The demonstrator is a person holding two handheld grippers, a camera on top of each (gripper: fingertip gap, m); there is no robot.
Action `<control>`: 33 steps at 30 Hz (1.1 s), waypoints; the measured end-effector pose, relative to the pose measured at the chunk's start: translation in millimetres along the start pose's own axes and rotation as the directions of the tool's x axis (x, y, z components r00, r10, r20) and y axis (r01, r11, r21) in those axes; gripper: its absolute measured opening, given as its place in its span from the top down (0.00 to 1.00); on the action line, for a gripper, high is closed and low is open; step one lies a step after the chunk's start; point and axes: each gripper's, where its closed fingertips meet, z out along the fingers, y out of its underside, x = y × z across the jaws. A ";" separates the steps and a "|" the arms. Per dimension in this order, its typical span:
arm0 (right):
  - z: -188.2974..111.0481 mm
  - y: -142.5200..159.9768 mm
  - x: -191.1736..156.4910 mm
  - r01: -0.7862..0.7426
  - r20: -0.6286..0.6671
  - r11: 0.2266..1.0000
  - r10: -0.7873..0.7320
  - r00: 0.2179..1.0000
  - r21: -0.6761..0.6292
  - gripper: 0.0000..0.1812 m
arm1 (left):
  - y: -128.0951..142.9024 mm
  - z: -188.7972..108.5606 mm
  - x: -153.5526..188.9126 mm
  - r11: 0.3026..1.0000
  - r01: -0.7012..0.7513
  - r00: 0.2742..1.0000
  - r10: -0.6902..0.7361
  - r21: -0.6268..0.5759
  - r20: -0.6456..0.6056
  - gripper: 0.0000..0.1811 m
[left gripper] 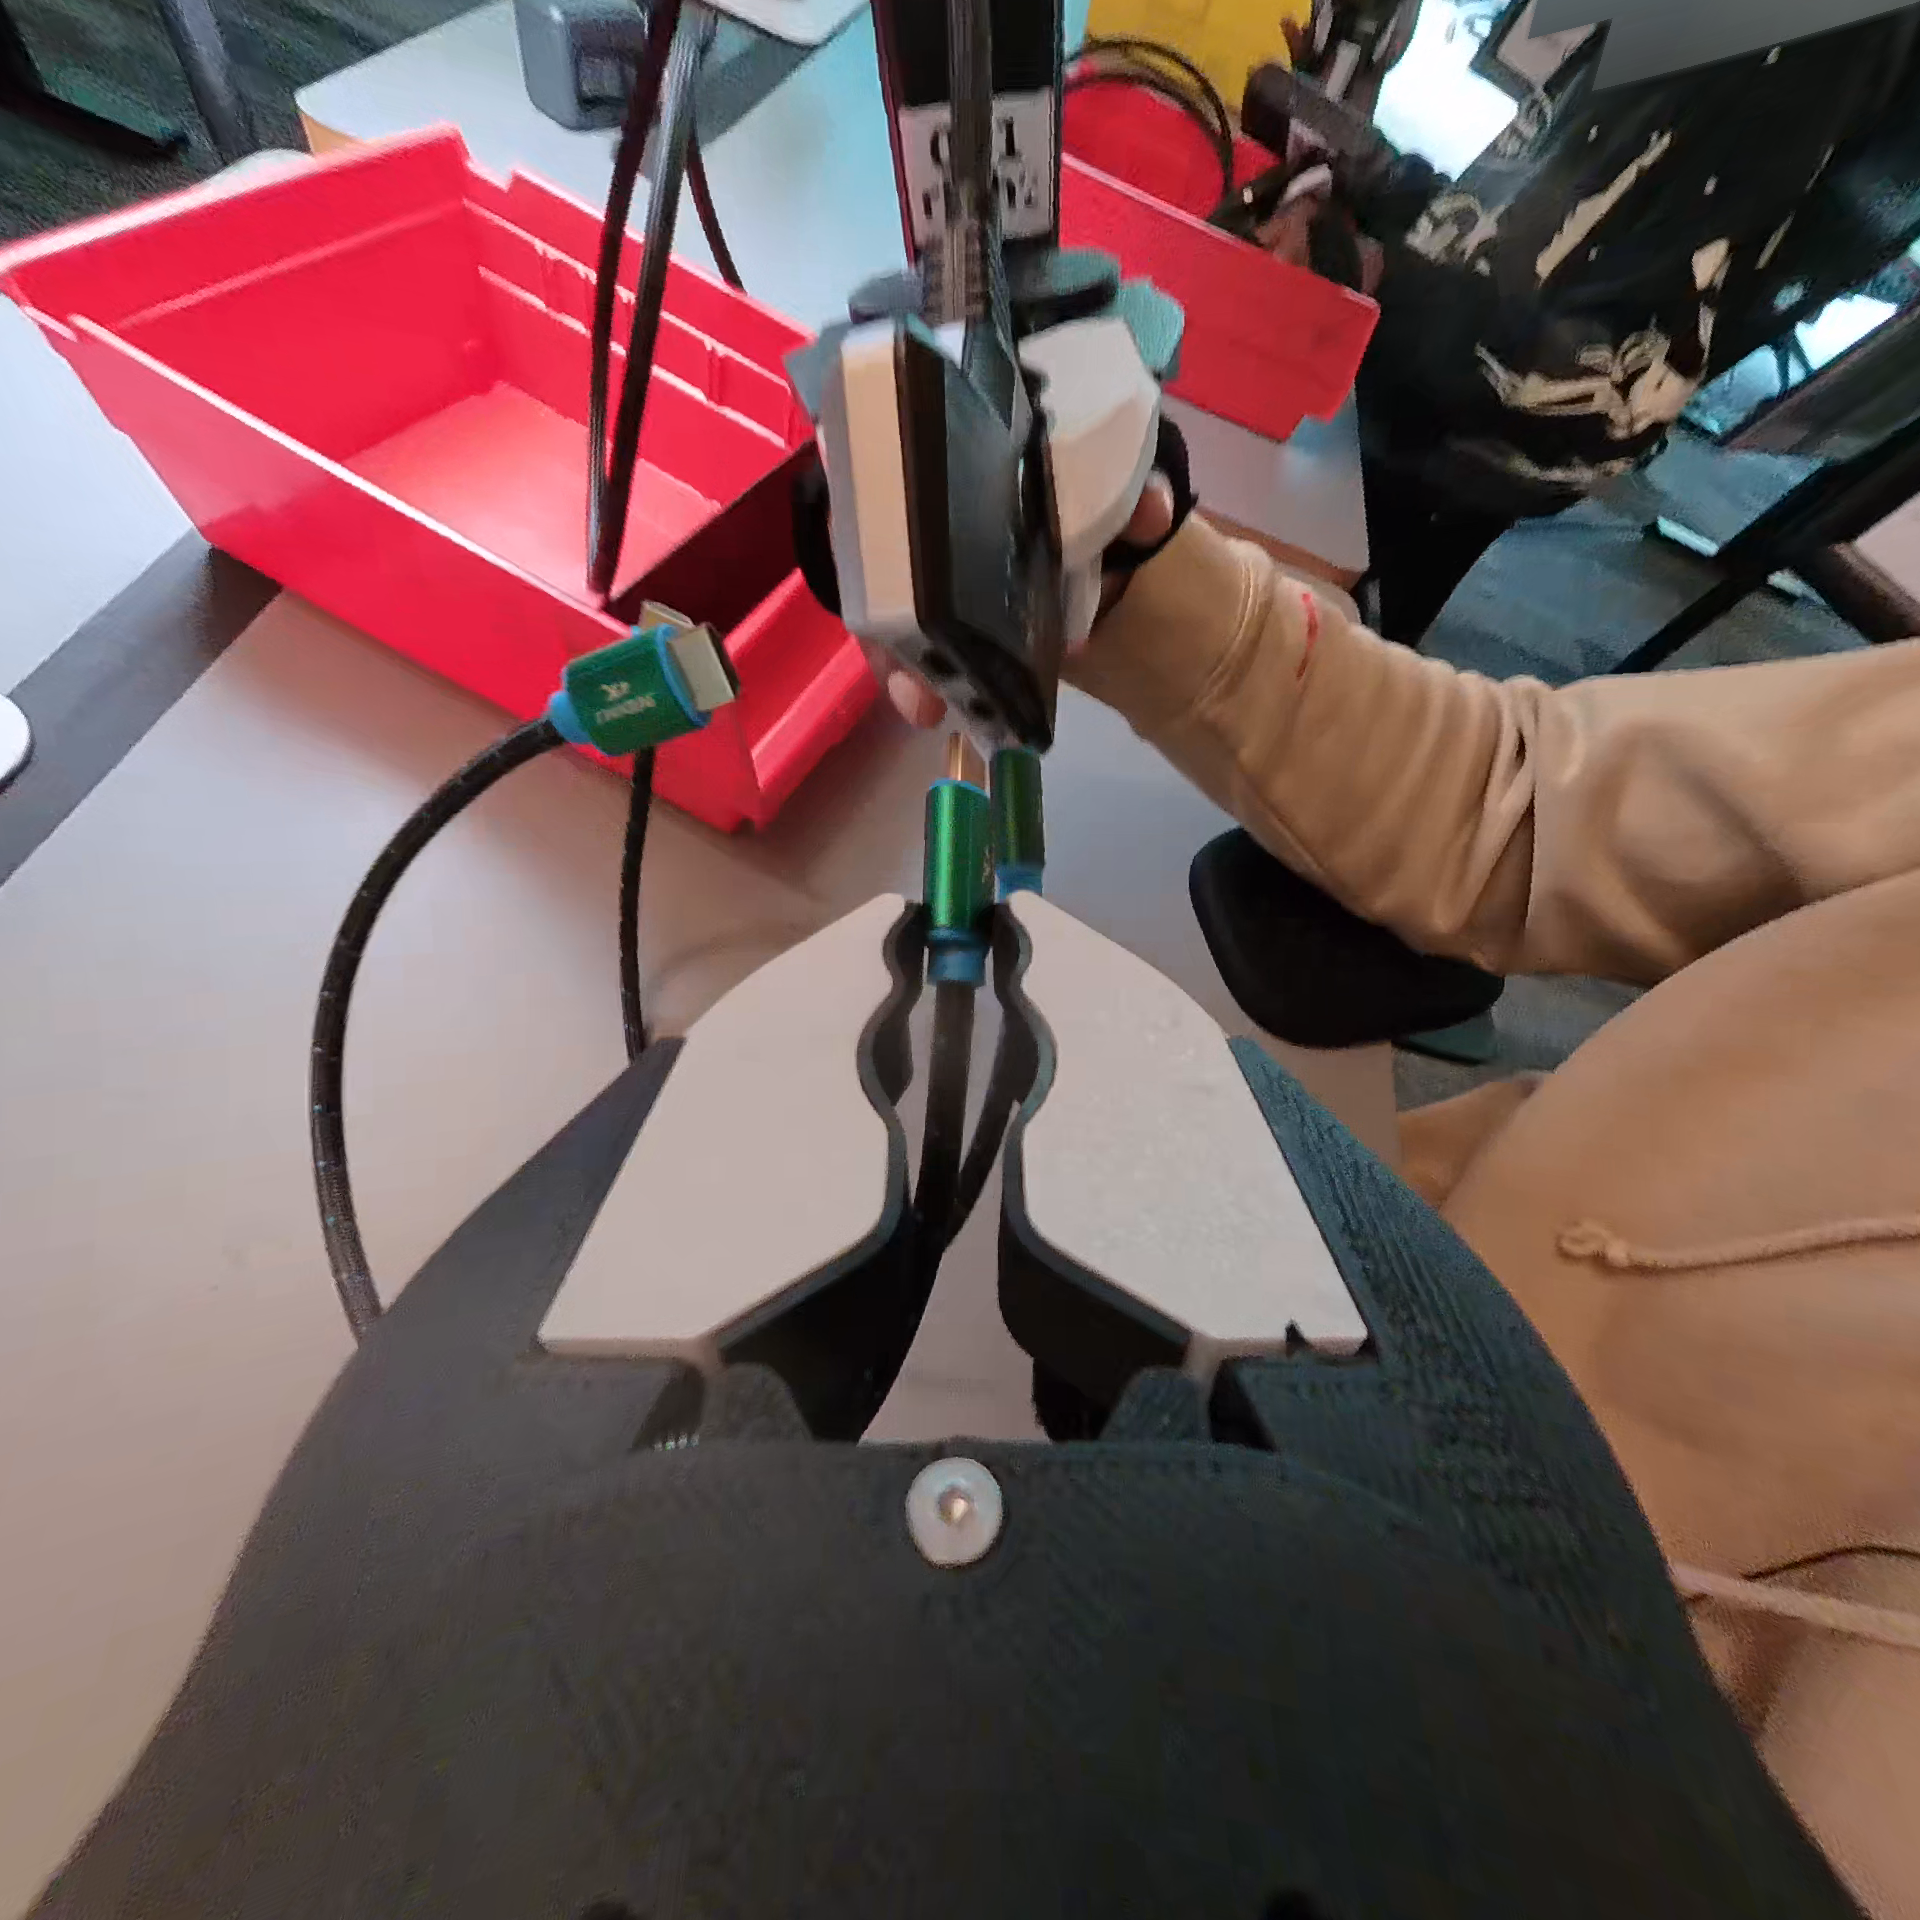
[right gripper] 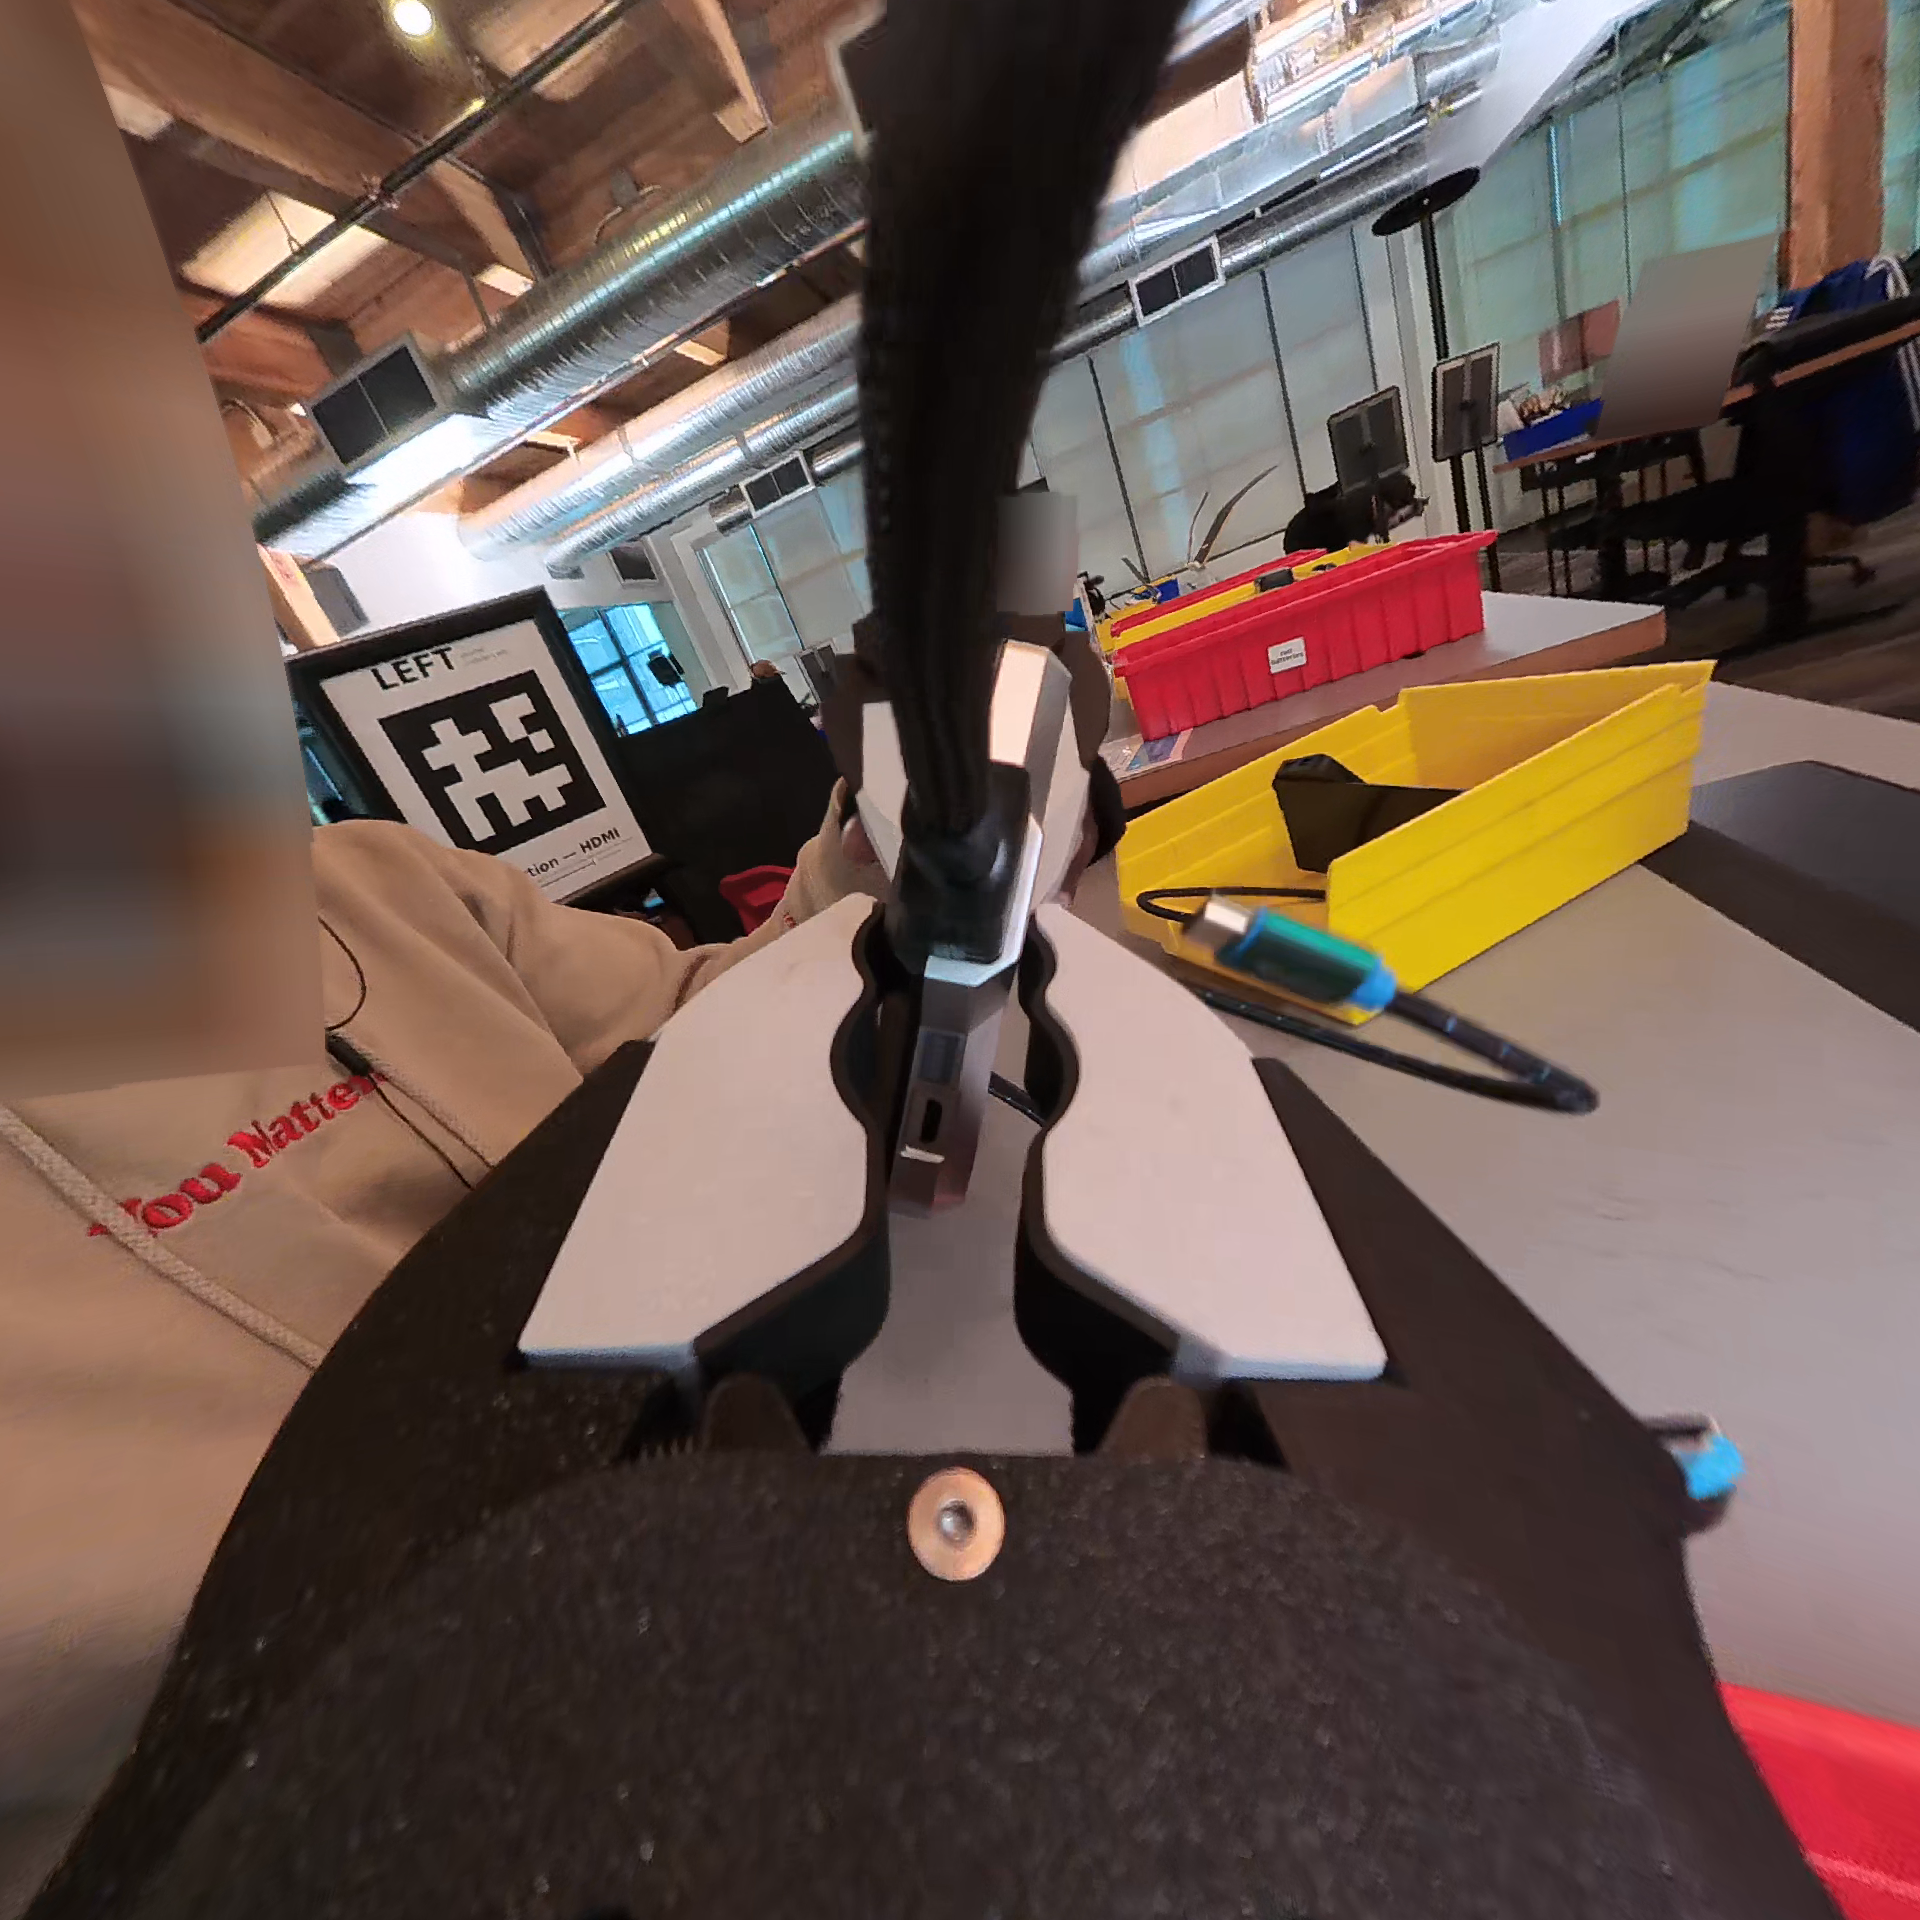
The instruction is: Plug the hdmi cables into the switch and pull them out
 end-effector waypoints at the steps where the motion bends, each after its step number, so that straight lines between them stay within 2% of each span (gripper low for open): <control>1: 0.8 1.0 2.3 -0.011 0.000 1.000 0.011 1.000 0.002 0.87 | -3.2 -0.1 -2.5 1.000 0.005 1.000 -0.005 0.019 0.004 0.93; 10: 9.1 13.2 17.2 -0.075 -0.007 0.997 0.075 0.997 0.002 0.87 | -2.0 -9.7 -16.0 0.989 0.091 0.993 -0.082 0.116 -0.079 0.93; 15: 12.2 13.6 21.9 -0.091 -0.024 0.996 0.092 0.996 0.016 0.87 | -1.0 -10.8 -22.5 0.992 0.048 0.999 -0.047 0.117 -0.005 0.93; 19: 13.4 12.3 24.6 -0.094 -0.052 0.995 0.095 0.994 0.016 0.87 | -10.1 -16.2 -21.1 0.983 0.040 0.999 -0.039 0.180 -0.008 0.93; 24: 18.4 19.9 20.9 -0.112 -0.036 0.993 0.111 0.993 -0.037 0.88 | -4.4 -15.9 -16.8 0.990 -0.014 1.000 0.014 0.138 0.000 0.93; 28: 21.7 34.0 22.5 -0.116 -0.074 0.983 0.107 0.992 -0.139 0.88 | 7.5 -15.9 -15.2 0.995 -0.069 0.998 0.069 0.066 0.000 0.93; 33: 28.3 22.1 25.5 -0.077 -0.100 0.995 0.071 0.992 -0.058 0.86 | 10.3 -18.5 -16.0 0.997 -0.040 0.999 0.042 0.065 -0.030 0.93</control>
